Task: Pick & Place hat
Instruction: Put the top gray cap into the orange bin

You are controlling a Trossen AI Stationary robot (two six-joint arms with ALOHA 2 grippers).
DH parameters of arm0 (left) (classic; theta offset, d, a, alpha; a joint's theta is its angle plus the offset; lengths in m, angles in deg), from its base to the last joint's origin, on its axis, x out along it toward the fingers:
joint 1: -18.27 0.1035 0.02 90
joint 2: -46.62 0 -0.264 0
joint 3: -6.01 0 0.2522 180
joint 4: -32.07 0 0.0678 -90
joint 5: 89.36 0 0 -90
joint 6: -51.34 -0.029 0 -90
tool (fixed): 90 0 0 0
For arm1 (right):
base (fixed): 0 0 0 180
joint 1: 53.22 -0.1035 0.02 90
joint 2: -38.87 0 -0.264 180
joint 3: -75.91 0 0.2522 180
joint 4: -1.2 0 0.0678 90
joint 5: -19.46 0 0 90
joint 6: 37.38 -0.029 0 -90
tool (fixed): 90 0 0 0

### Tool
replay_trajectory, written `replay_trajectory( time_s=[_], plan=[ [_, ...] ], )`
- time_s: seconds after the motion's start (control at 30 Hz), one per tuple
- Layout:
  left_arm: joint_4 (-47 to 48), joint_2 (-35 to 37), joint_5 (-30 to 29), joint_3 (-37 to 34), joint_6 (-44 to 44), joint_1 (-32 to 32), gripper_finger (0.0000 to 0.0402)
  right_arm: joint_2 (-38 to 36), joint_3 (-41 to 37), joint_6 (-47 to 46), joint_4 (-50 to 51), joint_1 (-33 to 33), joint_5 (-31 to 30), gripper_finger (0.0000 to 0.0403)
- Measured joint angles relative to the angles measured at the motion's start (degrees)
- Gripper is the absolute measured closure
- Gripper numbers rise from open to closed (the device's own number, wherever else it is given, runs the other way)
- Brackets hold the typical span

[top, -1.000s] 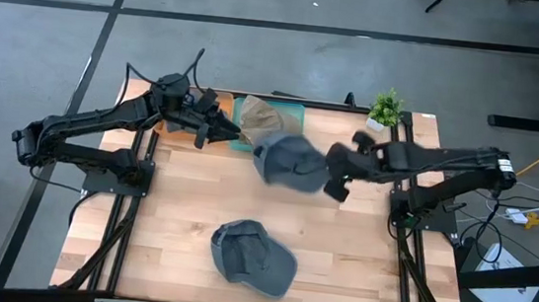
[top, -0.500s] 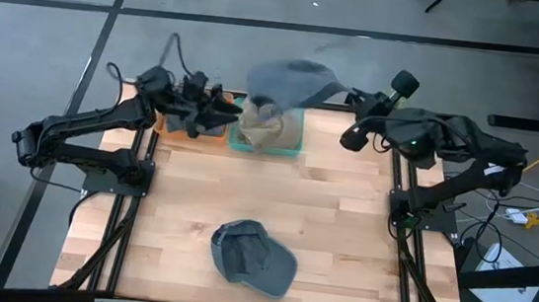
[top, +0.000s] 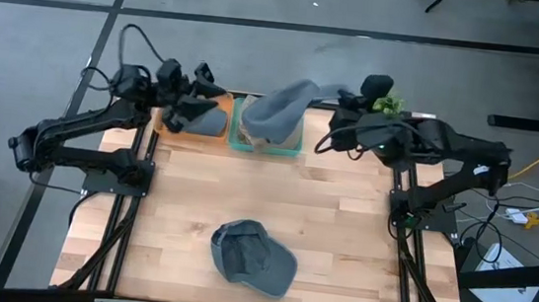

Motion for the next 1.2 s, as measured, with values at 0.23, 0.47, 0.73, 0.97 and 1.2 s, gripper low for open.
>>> replay_trajectory(
  time_s=[0.23,0.47,0.73,0.97,1.2],
  plan=[
    [14.9,-0.1,-2.3,0.0,-14.6,-3.9,0.0218,1.7,0.0,-0.2,-0.1,0.0,4.7,0.0376],
    [20.8,-0.1,-3.2,0.0,-19.2,-5.9,0.0189,2.0,0.0,-2.5,-0.2,0.5,7.4,0.0385],
    [21.8,-0.1,-10.2,0.0,-26.5,-9.9,0.0169,2.0,0.0,-9.3,-0.2,1.9,13.3,0.0385],
    [22.2,-0.1,-18.6,0.0,-33.8,-13.7,0.0166,3.6,0.0,-13.6,-0.2,2.3,13.6,0.0381],
    [22.6,-0.4,-31.0,0.0,-39.5,-16.5,0.0166,6.1,0.0,-17.1,-0.6,2.3,19.6,0.0384]
  ],
)
